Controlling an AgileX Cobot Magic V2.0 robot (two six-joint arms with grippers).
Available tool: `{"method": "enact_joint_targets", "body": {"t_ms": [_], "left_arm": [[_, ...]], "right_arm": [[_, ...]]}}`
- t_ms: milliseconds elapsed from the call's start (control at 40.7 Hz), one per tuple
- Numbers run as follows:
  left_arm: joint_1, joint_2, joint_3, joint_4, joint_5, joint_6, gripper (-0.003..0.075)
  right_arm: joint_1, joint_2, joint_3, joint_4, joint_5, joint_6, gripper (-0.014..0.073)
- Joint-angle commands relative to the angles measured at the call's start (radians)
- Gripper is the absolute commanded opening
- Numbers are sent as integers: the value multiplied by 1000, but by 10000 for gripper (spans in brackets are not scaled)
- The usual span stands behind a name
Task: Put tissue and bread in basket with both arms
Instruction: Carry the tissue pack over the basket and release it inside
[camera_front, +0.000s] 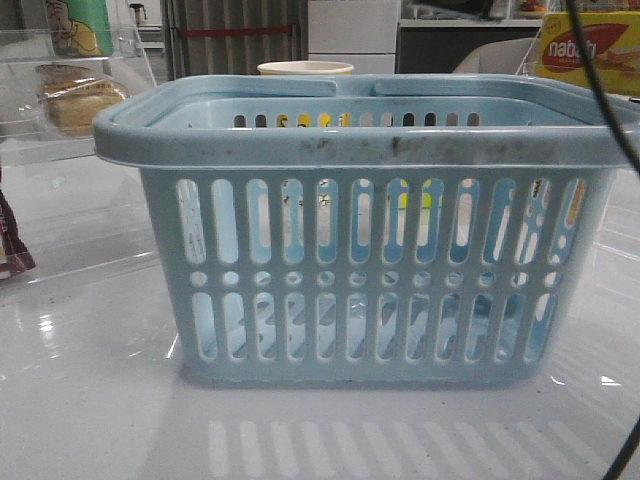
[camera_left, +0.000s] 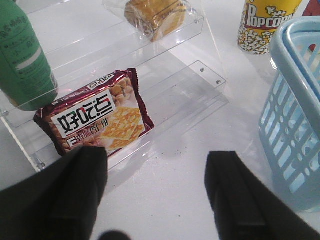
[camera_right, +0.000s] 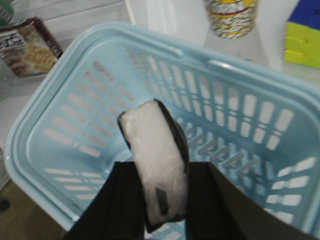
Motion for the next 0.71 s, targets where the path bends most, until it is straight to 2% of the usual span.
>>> {"method": "enact_joint_targets", "body": {"t_ms": [0, 123, 319, 540, 688], "left_arm": [[-1, 2, -29, -12, -82, -10, 487], [-1, 2, -29, -12, -82, -10, 487], [-1, 2, -29, -12, -82, -10, 487], [-1, 2, -29, -12, -82, -10, 487], [-1, 2, -28, -12, -87, -10, 487]], "right_arm": [[65, 4, -9, 40, -79, -14, 270], [99, 53, -8, 40, -109, -14, 310], [102, 123, -8, 40, -179, -15, 545], [102, 101, -8, 33, -160, -78, 550], [122, 6, 37, 33, -114, -143, 550]]}}
